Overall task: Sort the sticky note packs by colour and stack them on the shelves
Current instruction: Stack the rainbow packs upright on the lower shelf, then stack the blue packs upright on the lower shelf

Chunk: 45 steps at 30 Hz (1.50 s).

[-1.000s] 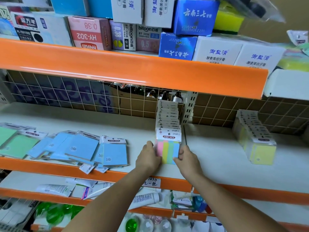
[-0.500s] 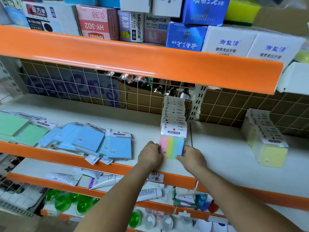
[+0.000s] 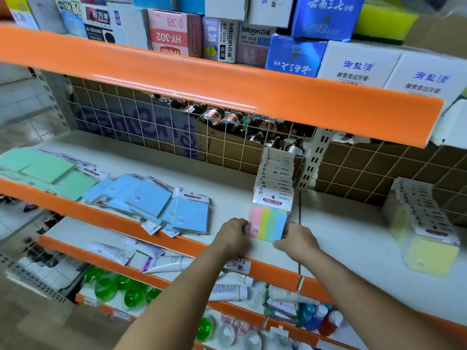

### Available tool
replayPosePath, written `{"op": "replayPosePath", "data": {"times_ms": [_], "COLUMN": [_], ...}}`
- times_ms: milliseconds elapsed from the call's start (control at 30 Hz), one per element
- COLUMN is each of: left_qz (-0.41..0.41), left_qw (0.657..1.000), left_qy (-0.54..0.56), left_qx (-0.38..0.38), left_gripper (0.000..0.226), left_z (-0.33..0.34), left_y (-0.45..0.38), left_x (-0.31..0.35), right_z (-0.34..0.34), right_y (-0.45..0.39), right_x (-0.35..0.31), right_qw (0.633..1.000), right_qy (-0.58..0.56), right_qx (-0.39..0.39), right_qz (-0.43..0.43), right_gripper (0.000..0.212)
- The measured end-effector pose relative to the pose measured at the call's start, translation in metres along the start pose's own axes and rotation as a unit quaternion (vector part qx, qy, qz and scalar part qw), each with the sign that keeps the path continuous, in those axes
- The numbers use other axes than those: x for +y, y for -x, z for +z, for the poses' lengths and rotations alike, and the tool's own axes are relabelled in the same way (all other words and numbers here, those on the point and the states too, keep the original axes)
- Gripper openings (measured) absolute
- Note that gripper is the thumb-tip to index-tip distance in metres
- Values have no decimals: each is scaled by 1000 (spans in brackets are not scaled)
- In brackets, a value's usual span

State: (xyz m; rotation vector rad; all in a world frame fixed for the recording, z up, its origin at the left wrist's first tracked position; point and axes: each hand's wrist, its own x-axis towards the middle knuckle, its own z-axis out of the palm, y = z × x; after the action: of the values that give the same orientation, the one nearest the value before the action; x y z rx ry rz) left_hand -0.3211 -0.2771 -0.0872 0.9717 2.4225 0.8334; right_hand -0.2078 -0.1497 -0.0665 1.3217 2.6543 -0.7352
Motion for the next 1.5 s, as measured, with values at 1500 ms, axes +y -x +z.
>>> {"op": "replayPosePath", "data": {"times_ms": [1500], "left_qz": [134], "left_qw": [967], "left_qy": [-213], "left_qx": [-35], "left_gripper": [51], "left_z": [-223], "left_y": [8], "left_x": [-167], "right_z": [92], "right_y": [43], "right_x": [-230], "right_qw": [988], "right_qy": [-94], "right_qx": [22], "right_qz": [124], "right_gripper": [91]}}
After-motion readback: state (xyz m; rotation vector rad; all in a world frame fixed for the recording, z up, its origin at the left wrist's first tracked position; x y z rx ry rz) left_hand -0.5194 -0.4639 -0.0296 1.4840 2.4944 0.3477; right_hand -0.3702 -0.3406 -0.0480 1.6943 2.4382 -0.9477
